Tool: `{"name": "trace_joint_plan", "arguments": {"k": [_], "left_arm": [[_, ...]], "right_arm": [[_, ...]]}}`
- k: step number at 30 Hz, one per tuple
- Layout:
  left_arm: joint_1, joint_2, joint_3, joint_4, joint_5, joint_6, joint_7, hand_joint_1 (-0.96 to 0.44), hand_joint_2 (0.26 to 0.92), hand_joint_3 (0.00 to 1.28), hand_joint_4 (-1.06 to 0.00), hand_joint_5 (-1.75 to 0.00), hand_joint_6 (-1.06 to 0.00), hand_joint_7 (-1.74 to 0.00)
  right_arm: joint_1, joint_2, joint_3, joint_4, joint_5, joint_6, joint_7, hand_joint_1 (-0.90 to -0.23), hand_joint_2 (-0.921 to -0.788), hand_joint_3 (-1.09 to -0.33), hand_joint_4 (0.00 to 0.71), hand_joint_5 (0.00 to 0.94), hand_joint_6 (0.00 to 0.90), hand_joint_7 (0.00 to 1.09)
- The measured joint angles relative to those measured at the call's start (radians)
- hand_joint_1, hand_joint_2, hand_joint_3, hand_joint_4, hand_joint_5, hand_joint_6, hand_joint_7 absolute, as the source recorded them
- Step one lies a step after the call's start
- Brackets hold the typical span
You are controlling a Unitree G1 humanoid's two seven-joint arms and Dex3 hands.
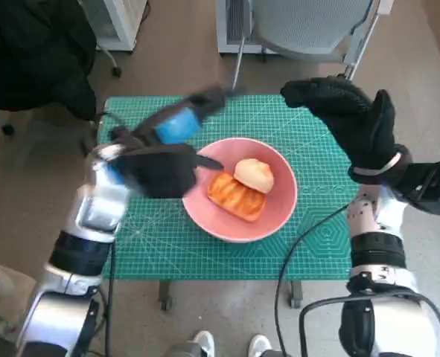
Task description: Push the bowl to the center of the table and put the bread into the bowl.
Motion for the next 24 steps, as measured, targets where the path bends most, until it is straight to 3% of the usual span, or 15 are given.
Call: {"name": "trace_joint_plan", "arguments": {"k": [7,11,15,24], "left_arm": [[0.017,-0.066,0.138,0.022,-0.295,-0.036,-0.080,-0.57,0.890,0.02,0.00,0.00,-0.03,-0.17],[0.056,-0.108,0.204,-0.016,-0.454,-0.036,-0.120,-0.54,0.906,0.02,0.00,0.00,-0.02,-0.17],[0.096,-0.111,0.224,-0.082,-0.501,-0.030,-0.127,-0.52,0.917,0.03,0.00,0.00,-0.01,-0.17],[0.129,-0.080,0.234,-0.182,-0.502,-0.031,-0.125,-0.52,0.921,0.08,0.00,0.00,-0.01,-0.23]], "right_arm": [[-0.019,0.010,0.004,-0.013,-0.002,-0.016,-0.036,-0.699,-0.921,-0.736,0.155,0.000,0.231,0.00],[-0.022,0.038,0.018,-0.045,-0.015,-0.043,-0.094,-0.696,-0.921,-0.736,0.134,0.000,0.210,0.00],[-0.022,0.065,0.042,-0.094,-0.039,-0.060,-0.142,-0.697,-0.921,-0.736,0.127,0.000,0.201,0.00],[-0.022,0.075,0.076,-0.156,-0.047,-0.054,-0.176,-0.703,-0.921,-0.725,0.124,0.000,0.191,0.00]]}}
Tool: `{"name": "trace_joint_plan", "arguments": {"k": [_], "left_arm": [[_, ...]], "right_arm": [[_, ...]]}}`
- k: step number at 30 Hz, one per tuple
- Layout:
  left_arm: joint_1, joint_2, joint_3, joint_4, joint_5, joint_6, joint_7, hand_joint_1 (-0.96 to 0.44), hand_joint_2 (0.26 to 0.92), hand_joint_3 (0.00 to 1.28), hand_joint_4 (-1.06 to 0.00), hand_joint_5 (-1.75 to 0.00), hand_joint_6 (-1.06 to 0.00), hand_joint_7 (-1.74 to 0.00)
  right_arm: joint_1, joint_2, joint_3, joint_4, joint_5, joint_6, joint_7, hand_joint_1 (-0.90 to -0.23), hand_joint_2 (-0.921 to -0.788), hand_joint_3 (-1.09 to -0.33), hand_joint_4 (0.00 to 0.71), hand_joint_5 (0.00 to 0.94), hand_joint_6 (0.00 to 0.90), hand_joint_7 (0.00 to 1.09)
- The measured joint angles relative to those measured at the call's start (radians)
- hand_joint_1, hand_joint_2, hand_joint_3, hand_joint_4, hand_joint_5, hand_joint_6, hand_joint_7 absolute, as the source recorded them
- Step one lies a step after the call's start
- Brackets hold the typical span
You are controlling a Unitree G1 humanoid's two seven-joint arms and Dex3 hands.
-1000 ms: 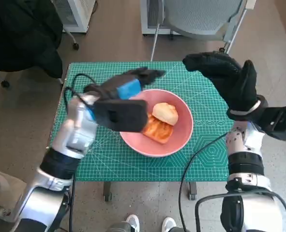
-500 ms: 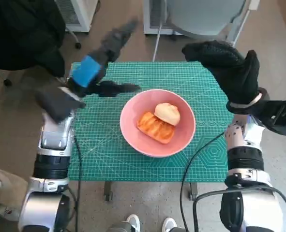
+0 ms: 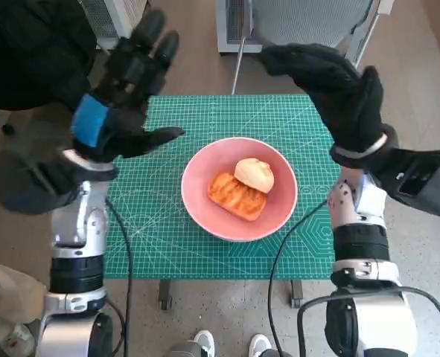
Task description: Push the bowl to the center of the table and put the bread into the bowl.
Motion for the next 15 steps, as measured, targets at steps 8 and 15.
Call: {"name": "trace_joint_plan", "arguments": {"k": [8,15], "left_arm": [[0.025,-0.004,0.007,-0.016,0.000,-0.042,0.004,-0.51,0.921,0.10,0.00,0.00,0.00,-0.30],[0.026,-0.012,0.005,-0.010,0.008,-0.071,0.031,-0.50,0.921,0.13,0.00,0.00,0.00,-0.32]], "right_arm": [[-0.008,-0.008,0.015,-0.001,-0.005,0.001,-0.010,-0.699,-0.921,-0.724,0.127,0.001,0.190,0.00],[-0.015,-0.031,0.020,-0.003,-0.016,0.004,-0.022,-0.698,-0.921,-0.724,0.130,0.003,0.190,0.00]]}}
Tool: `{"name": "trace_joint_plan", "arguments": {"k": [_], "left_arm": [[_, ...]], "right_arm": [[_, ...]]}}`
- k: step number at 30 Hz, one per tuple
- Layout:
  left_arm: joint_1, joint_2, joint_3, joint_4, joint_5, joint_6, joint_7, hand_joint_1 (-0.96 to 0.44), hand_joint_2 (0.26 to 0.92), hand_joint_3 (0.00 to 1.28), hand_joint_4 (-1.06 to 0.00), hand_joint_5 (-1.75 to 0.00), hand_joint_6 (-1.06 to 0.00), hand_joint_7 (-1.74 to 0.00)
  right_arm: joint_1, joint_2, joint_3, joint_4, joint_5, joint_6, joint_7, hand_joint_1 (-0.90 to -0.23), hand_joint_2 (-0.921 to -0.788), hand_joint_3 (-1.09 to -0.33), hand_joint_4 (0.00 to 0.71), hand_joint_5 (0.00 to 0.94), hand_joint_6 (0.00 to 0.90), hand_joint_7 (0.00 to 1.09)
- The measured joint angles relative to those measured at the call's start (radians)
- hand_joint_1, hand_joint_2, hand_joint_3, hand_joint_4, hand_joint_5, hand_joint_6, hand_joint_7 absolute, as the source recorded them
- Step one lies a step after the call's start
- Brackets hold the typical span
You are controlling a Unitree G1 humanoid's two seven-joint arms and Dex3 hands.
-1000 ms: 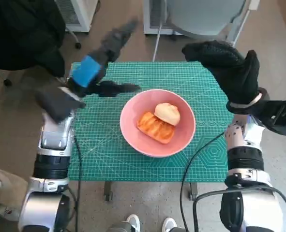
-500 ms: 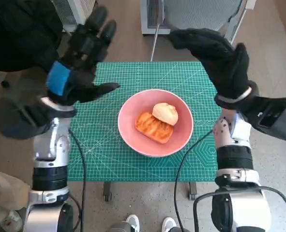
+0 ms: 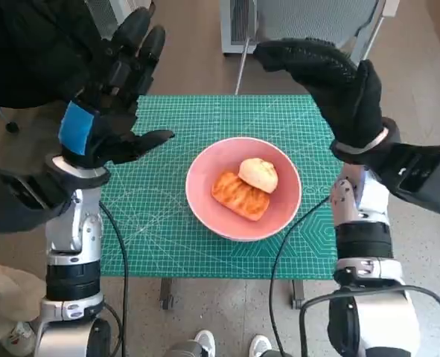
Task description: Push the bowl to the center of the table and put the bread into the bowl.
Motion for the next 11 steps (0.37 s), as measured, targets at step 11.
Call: {"name": "trace_joint_plan", "arguments": {"k": [11], "left_arm": [[0.000,-0.016,-0.009,0.033,0.005,-0.010,0.029,-0.52,0.921,0.17,0.00,0.00,0.00,-0.30]], "right_arm": [[0.000,-0.005,0.005,-0.002,-0.017,0.011,-0.025,-0.694,-0.921,-0.726,0.133,0.003,0.194,0.00]]}}
